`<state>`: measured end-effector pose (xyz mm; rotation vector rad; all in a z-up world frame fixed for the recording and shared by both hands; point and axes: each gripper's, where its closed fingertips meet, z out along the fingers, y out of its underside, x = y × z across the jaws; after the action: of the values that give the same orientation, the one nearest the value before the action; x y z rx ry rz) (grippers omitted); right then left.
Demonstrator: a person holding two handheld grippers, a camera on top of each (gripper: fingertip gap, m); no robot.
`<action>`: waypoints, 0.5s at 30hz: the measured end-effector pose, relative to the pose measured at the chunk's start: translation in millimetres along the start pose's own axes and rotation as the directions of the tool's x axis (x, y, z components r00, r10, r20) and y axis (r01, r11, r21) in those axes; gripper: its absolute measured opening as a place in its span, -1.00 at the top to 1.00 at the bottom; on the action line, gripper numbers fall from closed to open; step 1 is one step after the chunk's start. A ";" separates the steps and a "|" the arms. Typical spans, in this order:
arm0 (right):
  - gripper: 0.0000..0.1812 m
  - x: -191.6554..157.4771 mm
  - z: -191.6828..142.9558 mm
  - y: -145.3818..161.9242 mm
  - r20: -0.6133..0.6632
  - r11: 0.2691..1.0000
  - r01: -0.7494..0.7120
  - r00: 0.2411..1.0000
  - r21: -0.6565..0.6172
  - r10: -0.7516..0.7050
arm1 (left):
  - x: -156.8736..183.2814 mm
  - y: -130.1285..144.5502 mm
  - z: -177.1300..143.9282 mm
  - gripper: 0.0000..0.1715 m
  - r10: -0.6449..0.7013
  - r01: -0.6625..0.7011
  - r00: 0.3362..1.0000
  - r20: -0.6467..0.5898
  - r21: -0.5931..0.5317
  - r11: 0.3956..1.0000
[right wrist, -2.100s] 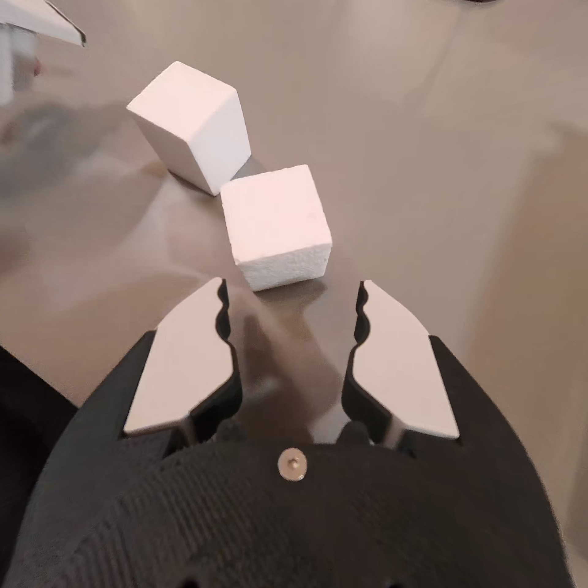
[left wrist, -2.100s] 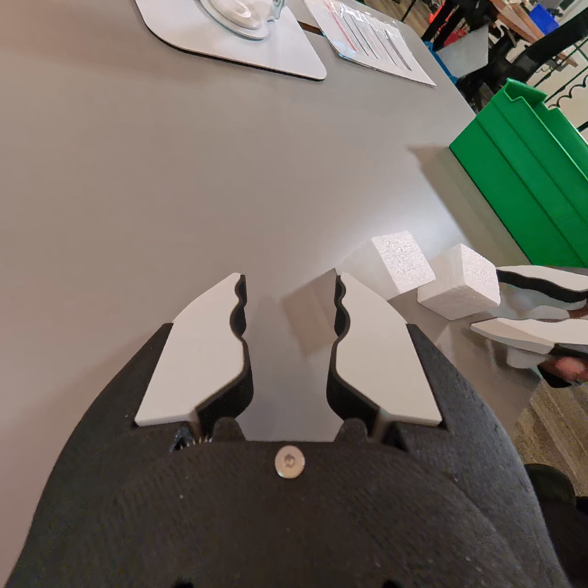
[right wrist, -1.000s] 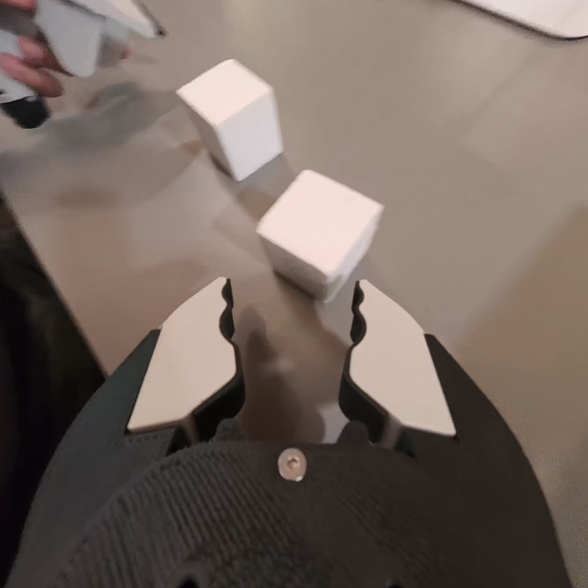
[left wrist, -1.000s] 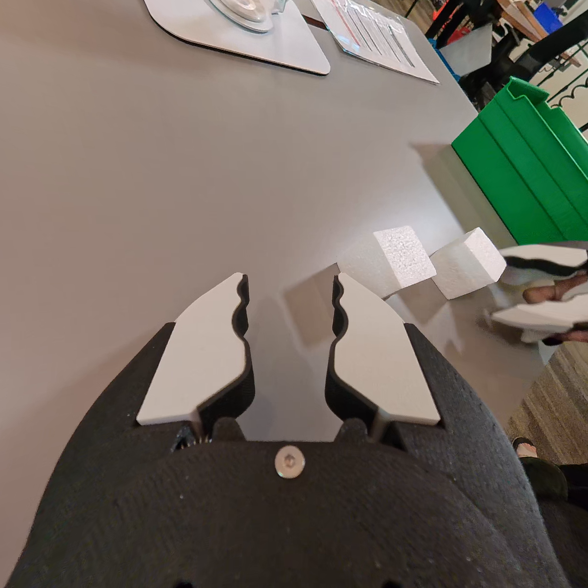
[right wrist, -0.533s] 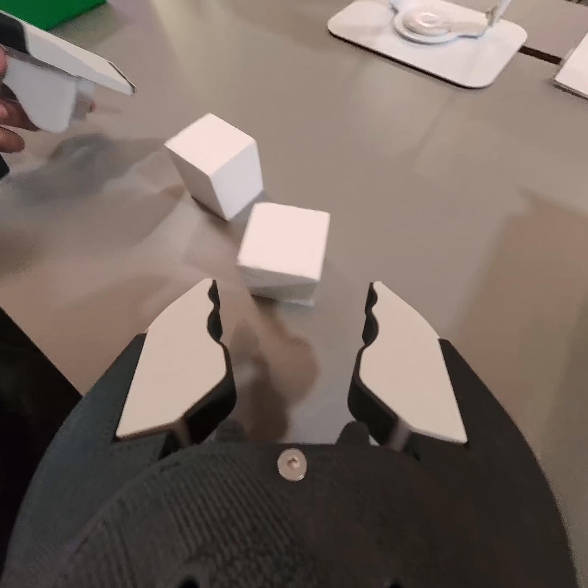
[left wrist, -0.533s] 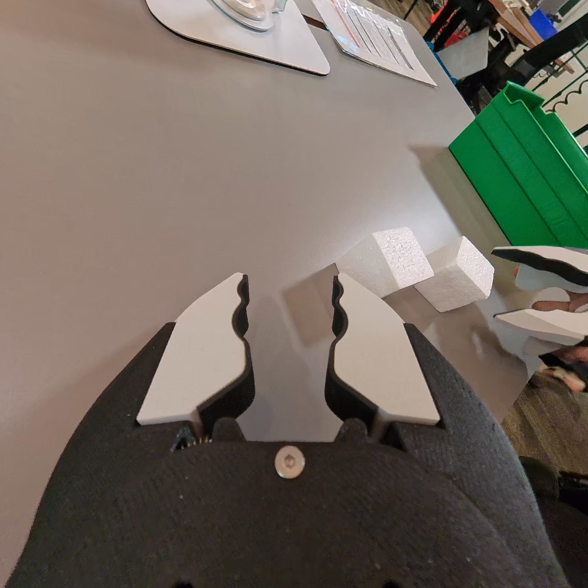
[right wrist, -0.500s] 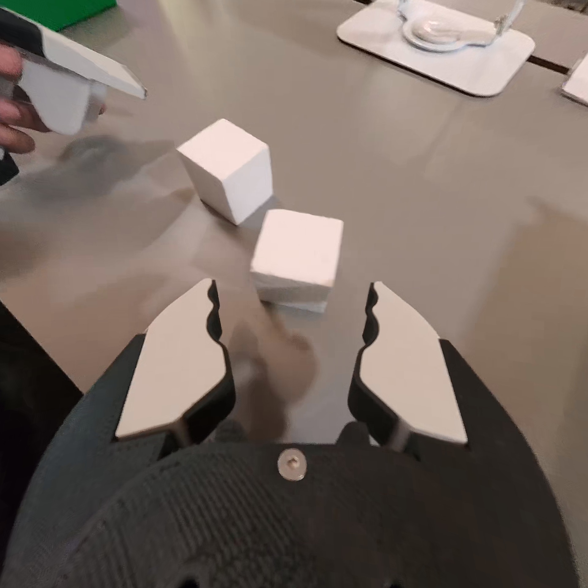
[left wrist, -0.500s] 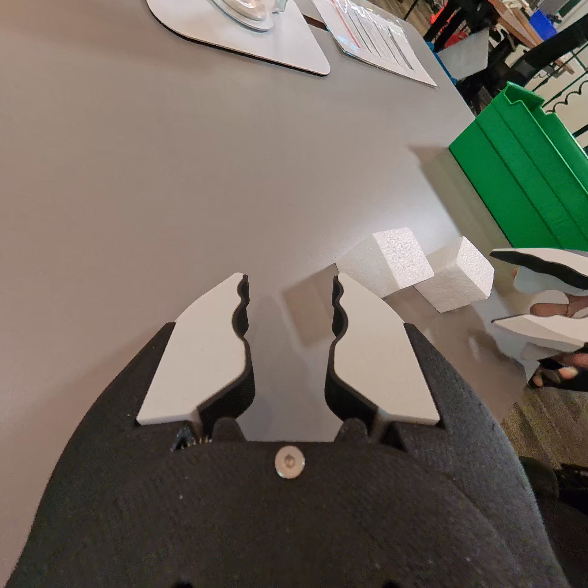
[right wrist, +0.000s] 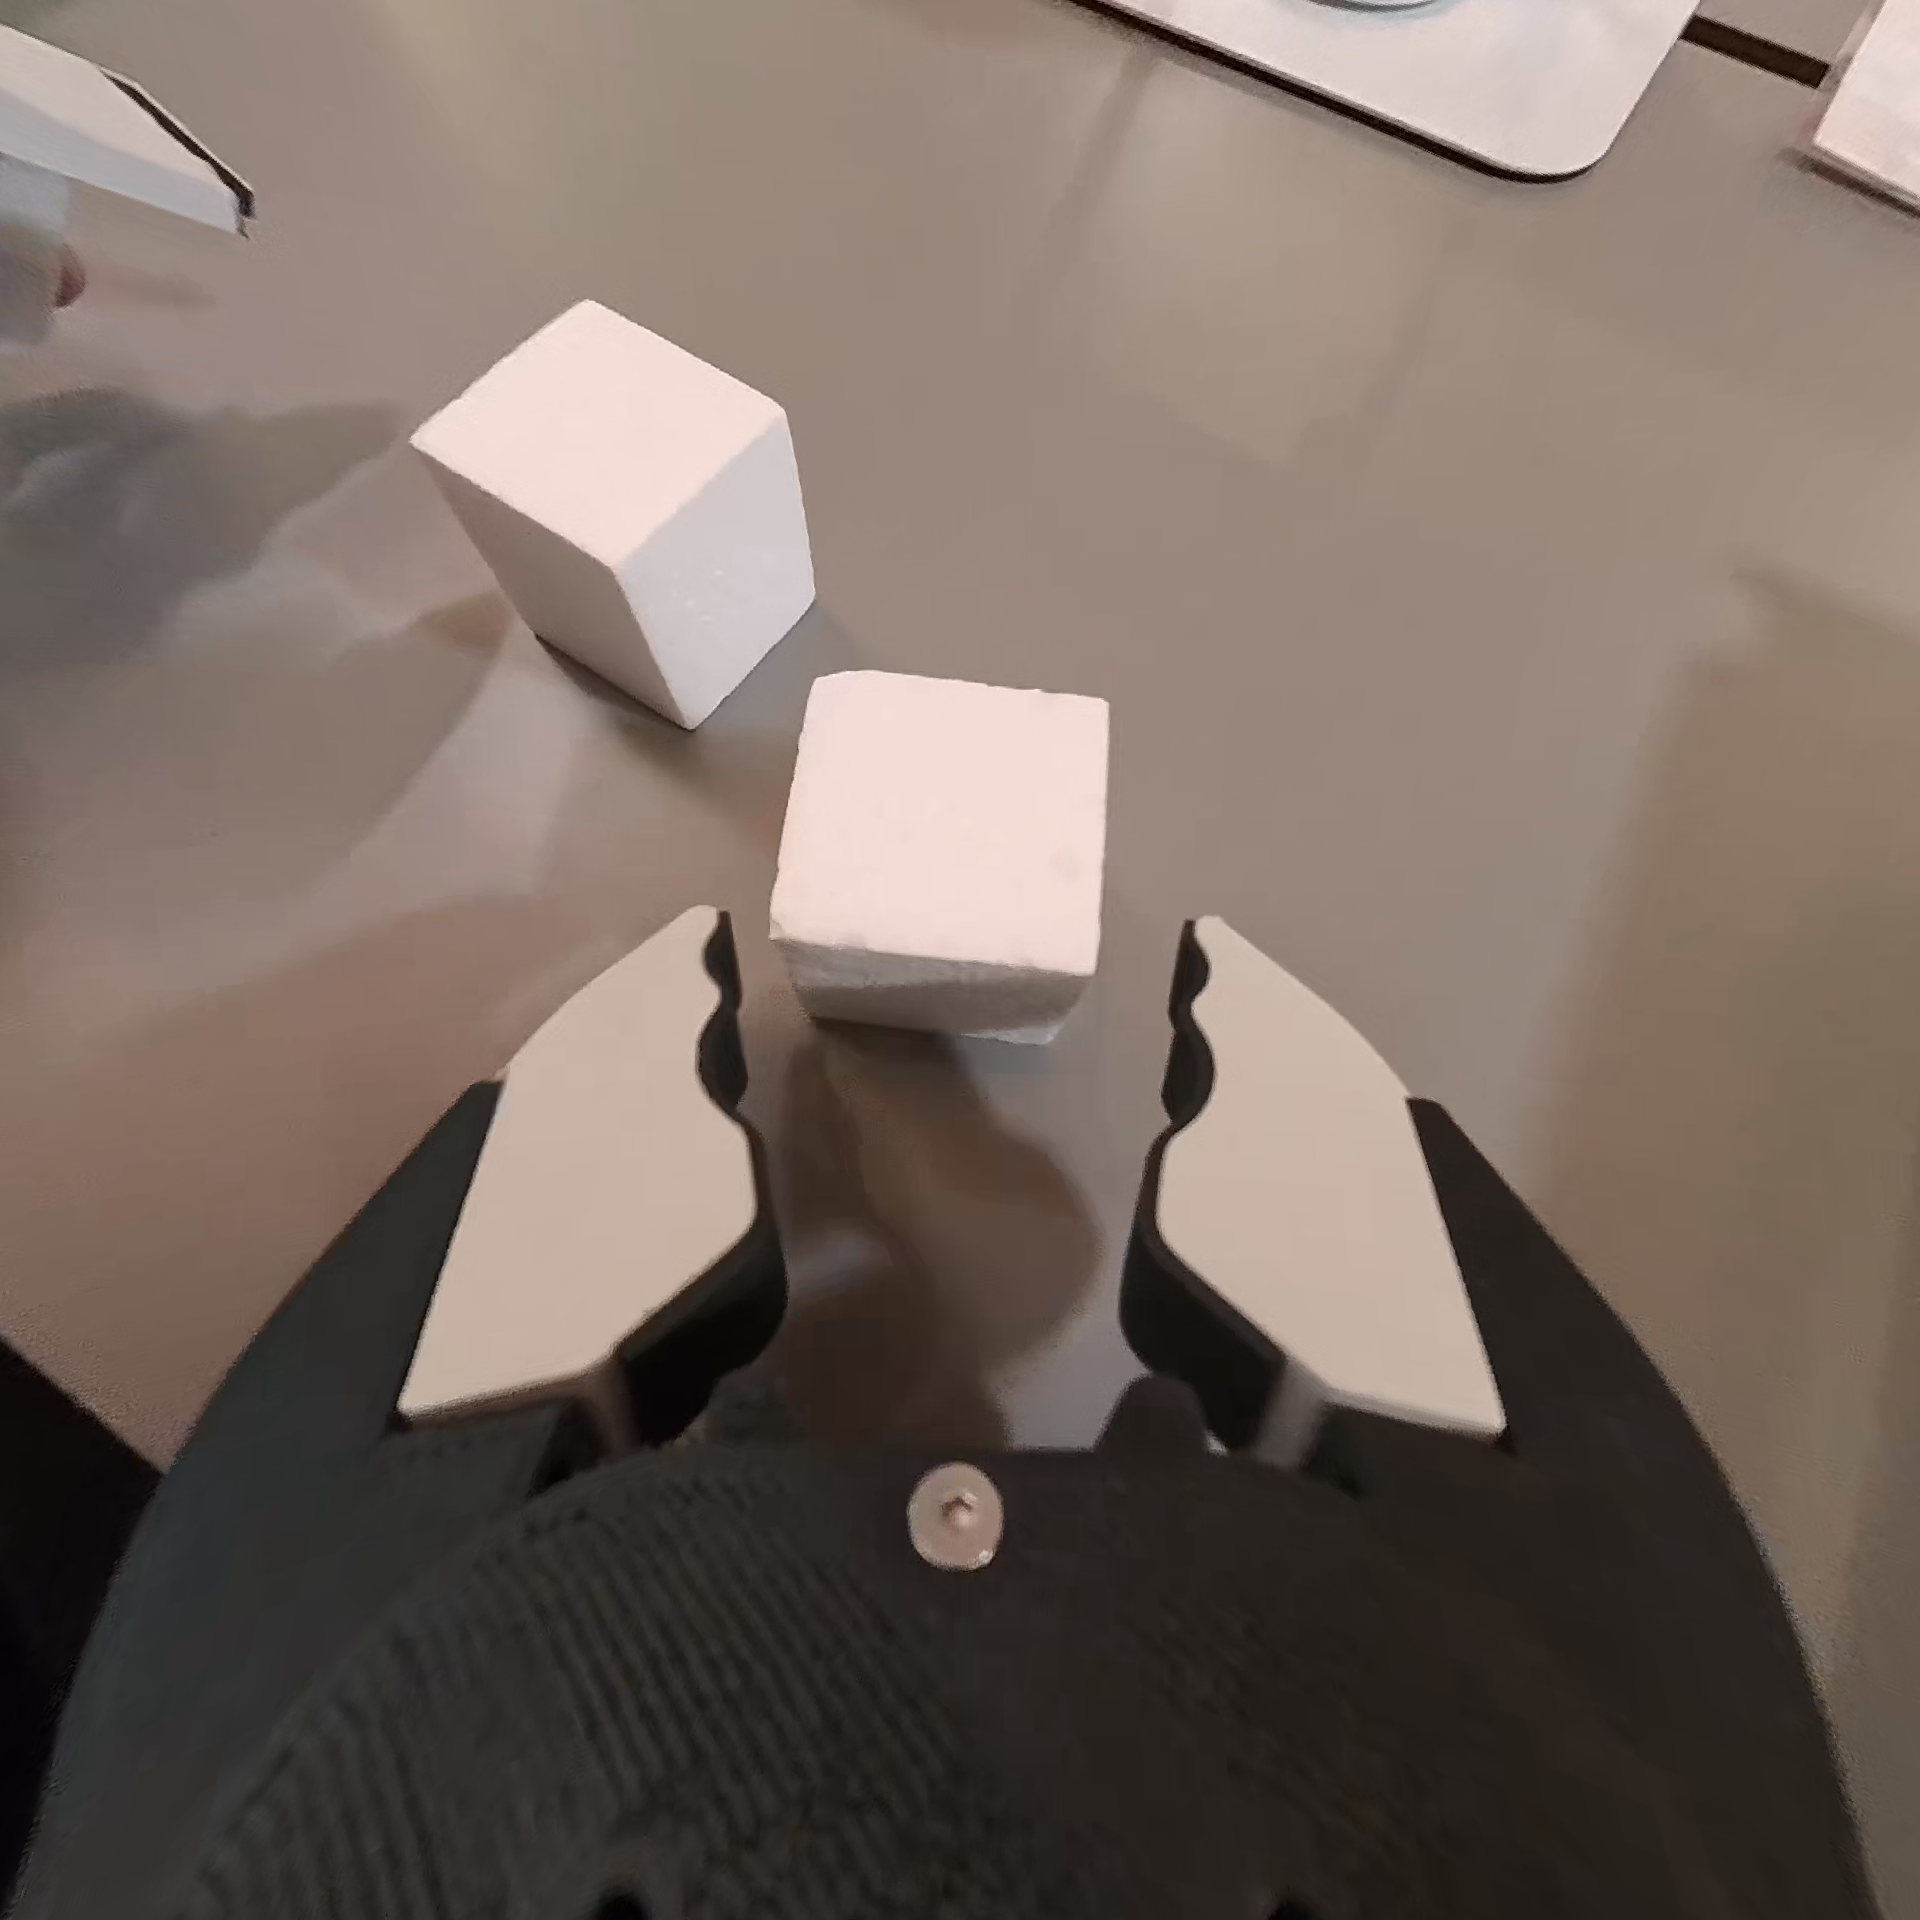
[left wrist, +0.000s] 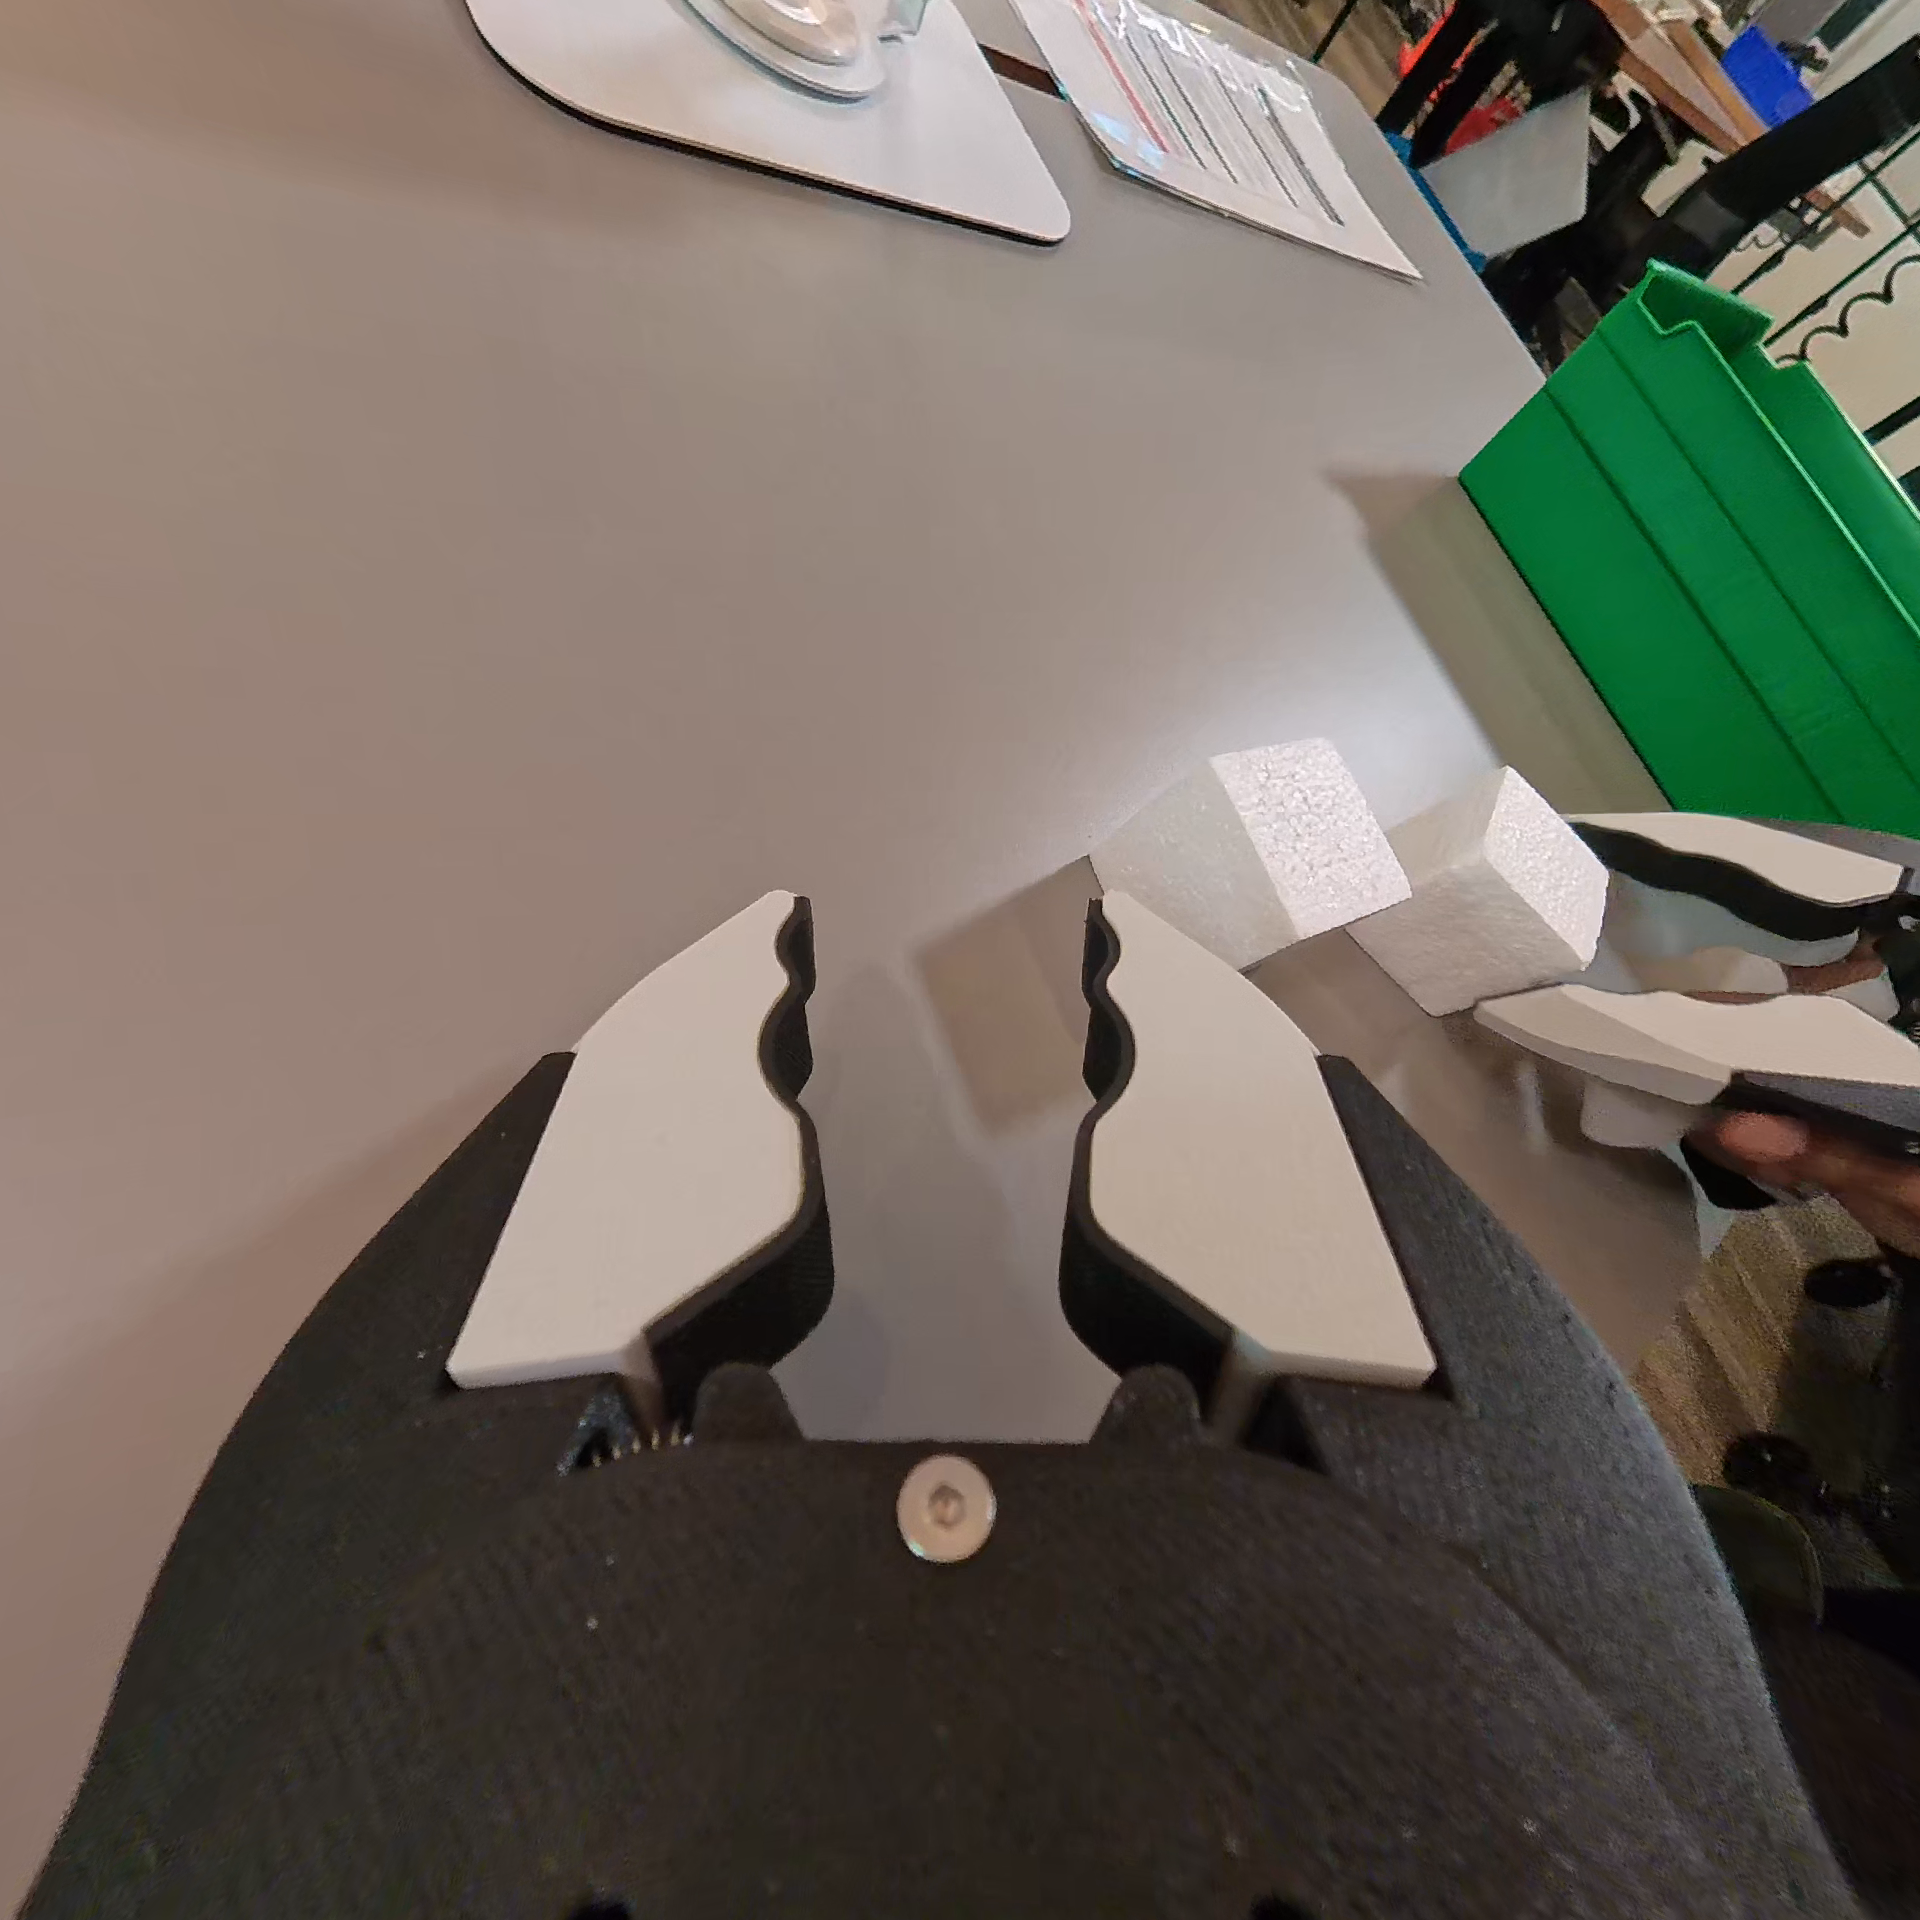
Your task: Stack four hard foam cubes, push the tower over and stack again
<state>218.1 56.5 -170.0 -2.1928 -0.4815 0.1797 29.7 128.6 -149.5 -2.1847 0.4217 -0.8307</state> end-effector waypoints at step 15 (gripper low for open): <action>0.37 3.1 -12.3 -20.1 0.015 0.986 0.132 0.991 0.098 -0.134 | -0.9 0.4 -0.1 0.41 -0.011 0.011 1.000 -0.004 -0.001 1.000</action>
<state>219.0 60.0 -146.5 -2.0584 -0.6175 0.1516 29.0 128.8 -150.1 -2.1880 0.4121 -0.8418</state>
